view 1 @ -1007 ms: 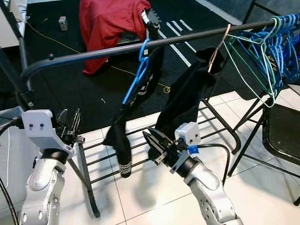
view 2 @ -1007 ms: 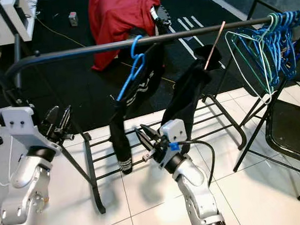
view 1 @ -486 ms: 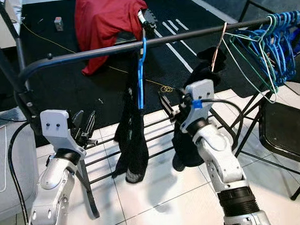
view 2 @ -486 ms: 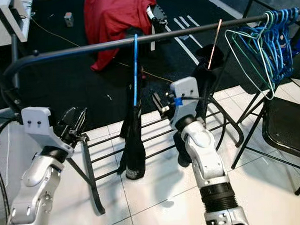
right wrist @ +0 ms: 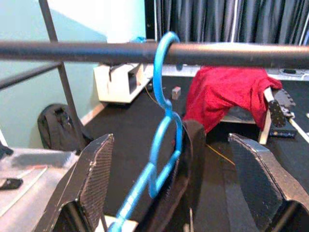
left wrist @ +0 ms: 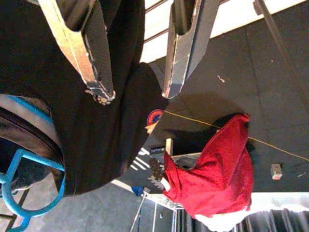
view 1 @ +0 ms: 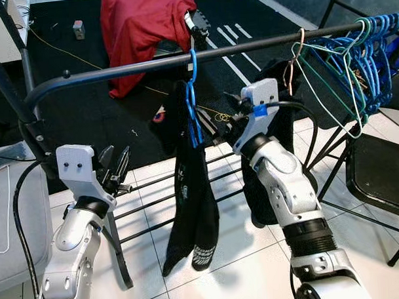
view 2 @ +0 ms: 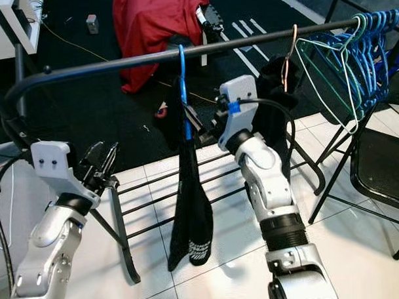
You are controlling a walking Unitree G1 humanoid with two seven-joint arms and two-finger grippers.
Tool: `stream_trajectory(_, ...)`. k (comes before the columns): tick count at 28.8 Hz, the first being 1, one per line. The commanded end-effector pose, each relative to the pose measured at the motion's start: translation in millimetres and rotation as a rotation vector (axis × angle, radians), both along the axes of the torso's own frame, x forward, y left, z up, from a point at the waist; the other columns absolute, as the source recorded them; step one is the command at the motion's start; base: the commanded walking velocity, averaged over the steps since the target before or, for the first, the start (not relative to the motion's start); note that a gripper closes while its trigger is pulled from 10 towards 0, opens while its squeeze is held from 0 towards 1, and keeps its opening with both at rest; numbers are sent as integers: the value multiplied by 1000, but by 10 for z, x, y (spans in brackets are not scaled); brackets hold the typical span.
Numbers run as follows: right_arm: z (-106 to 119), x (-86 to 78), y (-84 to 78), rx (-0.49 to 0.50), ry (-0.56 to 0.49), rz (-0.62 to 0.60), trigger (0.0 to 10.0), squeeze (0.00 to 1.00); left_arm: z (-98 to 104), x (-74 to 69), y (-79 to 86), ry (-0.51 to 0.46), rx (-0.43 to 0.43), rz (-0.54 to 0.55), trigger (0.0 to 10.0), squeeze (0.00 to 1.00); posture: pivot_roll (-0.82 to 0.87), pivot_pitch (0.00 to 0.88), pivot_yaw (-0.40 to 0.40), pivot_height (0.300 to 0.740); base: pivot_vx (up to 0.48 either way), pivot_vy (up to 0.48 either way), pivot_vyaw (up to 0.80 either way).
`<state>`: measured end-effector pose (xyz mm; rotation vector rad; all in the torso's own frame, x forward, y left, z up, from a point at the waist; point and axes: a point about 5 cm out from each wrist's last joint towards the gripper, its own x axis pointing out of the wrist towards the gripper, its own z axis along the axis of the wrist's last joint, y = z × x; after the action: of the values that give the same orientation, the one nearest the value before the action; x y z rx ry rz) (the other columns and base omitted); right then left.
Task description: Hang hanger
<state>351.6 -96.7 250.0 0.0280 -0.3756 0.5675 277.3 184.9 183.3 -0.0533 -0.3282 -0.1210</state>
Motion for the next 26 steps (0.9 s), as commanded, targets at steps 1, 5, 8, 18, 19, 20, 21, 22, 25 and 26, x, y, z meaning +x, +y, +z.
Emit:
stream_trajectory(1, 32, 3, 44, 17, 7, 39, 10000, 1000, 13, -28, -61, -12, 16, -26, 10000, 0, -17, 158, -56, 740, 0, 0, 0)
stream_trajectory(5, -34, 71, 9, 8, 56, 1, 10000, 1000, 13, -23, -109, -11, 29, -45, 10000, 0, 4, 153, -61, 740, 0, 0, 0)
stream_trajectory(8, -56, 88, -2, -1, 68, -9, 10000, 1000, 15, -22, -111, -11, 28, -46, 10000, 0, 4, 153, -61, 740, 0, 0, 0)
stream_trajectory(18, -117, 370, -145, -64, 175, -48, 10000, 0, 30, 10, -139, -10, 37, -68, 10000, 0, 5, 163, -50, 740, 0, 0, 0)
stream_trajectory(19, -117, 370, -145, -64, 175, -48, 10000, 0, 30, 10, -139, -10, 37, -68, 10000, 0, 5, 163, -50, 740, 0, 0, 0)
stream_trajectory(20, -104, 386, -155, -67, 174, -46, 10000, 0, 36, 10, -146, -12, 37, -70, 10000, 0, 5, 163, -50, 740, 0, 0, 0)
stream_trajectory(21, -90, 399, -160, -68, 174, -41, 10000, 0, 38, 9, -149, -13, 37, -73, 10000, 0, 8, 165, -49, 740, 0, 0, 0)
stream_trajectory(22, -82, 405, -160, -70, 173, -38, 10000, 0, 39, 8, -150, -13, 37, -74, 10000, 0, 8, 165, -49, 740, 0, 0, 0)
stream_trajectory(25, -18, 411, -134, -68, 158, -22, 10000, 0, 33, 5, -144, -8, 64, -58, 10000, 0, 14, 166, -45, 740, 0, 0, 0)
stream_trajectory(26, 5, 413, -120, -68, 153, -13, 10000, 0, 35, 7, -138, -11, 64, -45, 10000, 0, 14, 166, -45, 740, 0, 0, 0)
